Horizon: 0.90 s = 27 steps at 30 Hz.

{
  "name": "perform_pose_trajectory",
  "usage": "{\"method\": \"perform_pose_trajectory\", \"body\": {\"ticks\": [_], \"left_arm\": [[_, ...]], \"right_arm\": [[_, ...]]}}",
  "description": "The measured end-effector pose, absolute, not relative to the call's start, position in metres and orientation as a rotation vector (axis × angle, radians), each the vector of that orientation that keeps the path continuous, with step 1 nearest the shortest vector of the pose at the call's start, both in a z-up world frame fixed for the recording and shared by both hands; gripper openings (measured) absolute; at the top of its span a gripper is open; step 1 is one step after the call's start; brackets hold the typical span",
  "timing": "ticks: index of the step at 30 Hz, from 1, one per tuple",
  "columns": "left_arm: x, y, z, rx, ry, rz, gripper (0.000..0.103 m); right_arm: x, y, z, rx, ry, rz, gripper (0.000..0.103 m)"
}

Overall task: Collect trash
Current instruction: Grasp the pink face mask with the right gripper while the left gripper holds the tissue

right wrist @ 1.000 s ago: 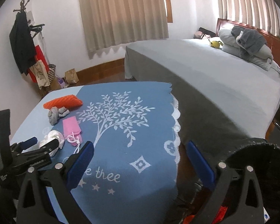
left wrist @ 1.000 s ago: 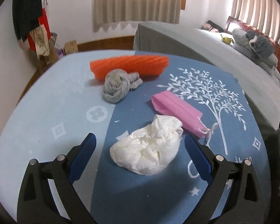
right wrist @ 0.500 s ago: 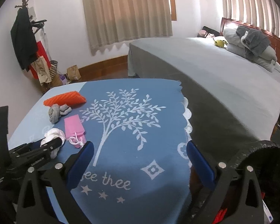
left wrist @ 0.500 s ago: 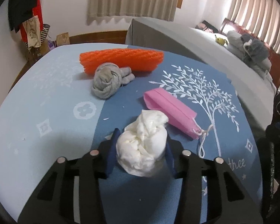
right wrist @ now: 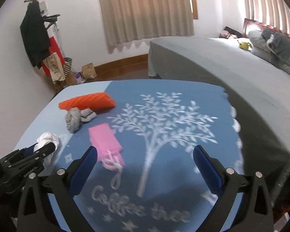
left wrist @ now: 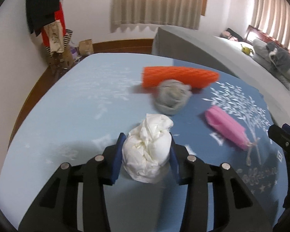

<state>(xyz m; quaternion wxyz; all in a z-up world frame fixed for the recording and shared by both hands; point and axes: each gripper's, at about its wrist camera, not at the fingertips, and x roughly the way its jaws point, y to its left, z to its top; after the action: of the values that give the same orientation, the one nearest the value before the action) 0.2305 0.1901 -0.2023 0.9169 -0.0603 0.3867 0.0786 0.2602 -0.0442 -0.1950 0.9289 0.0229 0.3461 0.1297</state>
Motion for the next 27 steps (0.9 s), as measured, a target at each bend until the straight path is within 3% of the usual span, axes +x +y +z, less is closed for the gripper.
{"method": "perform_pose_trajectory", "body": {"ticks": [8, 13, 19, 23, 27], "left_arm": [[0.235, 0.221, -0.206, -0.149, 0.811, 0.207, 0.041], [0.236, 0.225, -0.208, -0.161, 0.815, 0.209, 0.041], [0.236, 0.225, -0.208, -0.165, 0.817, 0.208, 0.041], [0.236, 0.225, -0.208, -0.164, 0.817, 0.209, 0.042], [0.237, 0.225, -0.209, -0.159, 0.817, 0.211, 0.042]], "right_arm": [[0.285, -0.001, -0.209, 0.001, 0.749, 0.314, 0.097], [0.292, 0.016, -0.218, -0.036, 0.777, 0.347, 0.089], [0.298, 0.031, -0.226, -0.066, 0.83, 0.393, 0.067], [0.296, 0.034, -0.228, -0.072, 0.838, 0.41, 0.042], [0.295, 0.033, -0.228, -0.068, 0.843, 0.43, 0.025]]}}
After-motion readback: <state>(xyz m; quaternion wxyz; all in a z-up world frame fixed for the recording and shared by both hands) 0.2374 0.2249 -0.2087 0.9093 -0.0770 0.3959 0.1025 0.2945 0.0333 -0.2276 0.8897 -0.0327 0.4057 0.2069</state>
